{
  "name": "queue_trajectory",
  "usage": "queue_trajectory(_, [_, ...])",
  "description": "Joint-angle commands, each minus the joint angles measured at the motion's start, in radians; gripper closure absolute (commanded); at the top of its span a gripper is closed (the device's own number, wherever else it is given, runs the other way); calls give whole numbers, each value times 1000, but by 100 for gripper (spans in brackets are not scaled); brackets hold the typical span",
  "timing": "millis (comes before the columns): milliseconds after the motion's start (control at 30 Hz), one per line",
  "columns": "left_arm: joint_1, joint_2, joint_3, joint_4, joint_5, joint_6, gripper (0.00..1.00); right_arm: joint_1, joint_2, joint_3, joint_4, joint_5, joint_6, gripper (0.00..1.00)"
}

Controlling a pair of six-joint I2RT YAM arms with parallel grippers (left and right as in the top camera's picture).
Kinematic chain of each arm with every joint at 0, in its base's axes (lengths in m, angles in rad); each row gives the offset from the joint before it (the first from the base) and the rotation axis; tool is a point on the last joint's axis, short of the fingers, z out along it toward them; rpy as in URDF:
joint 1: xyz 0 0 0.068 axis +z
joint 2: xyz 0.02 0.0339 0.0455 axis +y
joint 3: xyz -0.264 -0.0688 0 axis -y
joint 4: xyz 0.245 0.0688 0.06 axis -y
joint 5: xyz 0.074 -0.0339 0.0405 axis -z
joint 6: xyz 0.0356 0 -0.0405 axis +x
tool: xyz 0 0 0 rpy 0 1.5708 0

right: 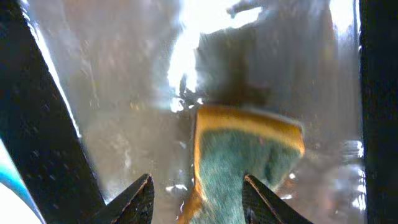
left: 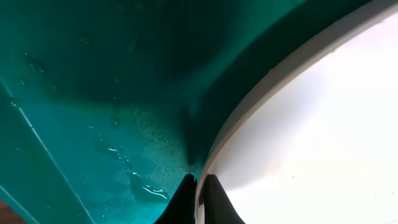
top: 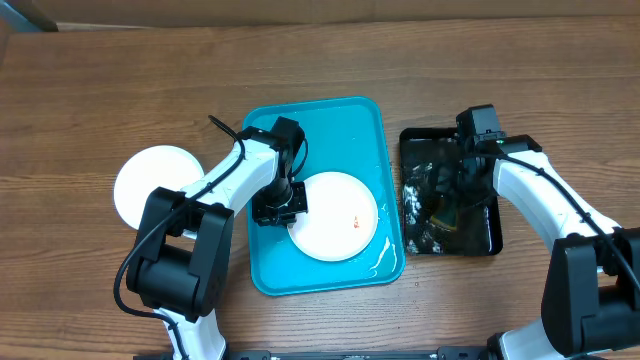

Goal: Clean dirty plates on tray and stack at the side

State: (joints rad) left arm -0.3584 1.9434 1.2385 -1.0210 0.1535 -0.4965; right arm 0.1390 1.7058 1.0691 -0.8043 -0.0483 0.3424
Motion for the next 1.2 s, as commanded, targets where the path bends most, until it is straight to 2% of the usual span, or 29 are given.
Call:
queue_trajectory(0, [-11,30,-30,28,-22,-21,96,1,37,-47,30,30,14,53])
queue_trajectory(33, [-11,30,-30,27,-22,-21,96,1,49,-60,38,49,33,55])
queue_trajectory(233, [-11,30,-30,31,-22,-21,96,1,100,-88,51,55,51,89])
queue_trajectory(333, [-11,30,-30,32,-22,-21,96,1,96,-70,31,55,50,96])
queue_trajectory(400, [-11,30,-30,32,-23,-21,96,1,93,-42,-1,55,42,96])
queue_trajectory(433, [-10,30,-30,33,-23,-21,96,1,88,-16,-29,55,30,93])
queue_trajectory(533, [-10,30,-30,35,-22,-21,96,1,66,35,-100,54,24,73])
queue_trajectory(867, [-10,30,-30,36,-22,-21,96,1,20,34,-225,3,45,58])
queue_trajectory(1033, [-10,30,-30,42,-22,-21,96,1,21,-55,-131,2,111,58])
queue_trajectory(1167, [-11,30,-30,42,-22,-21,96,1,21,-109,-31,3,111,76])
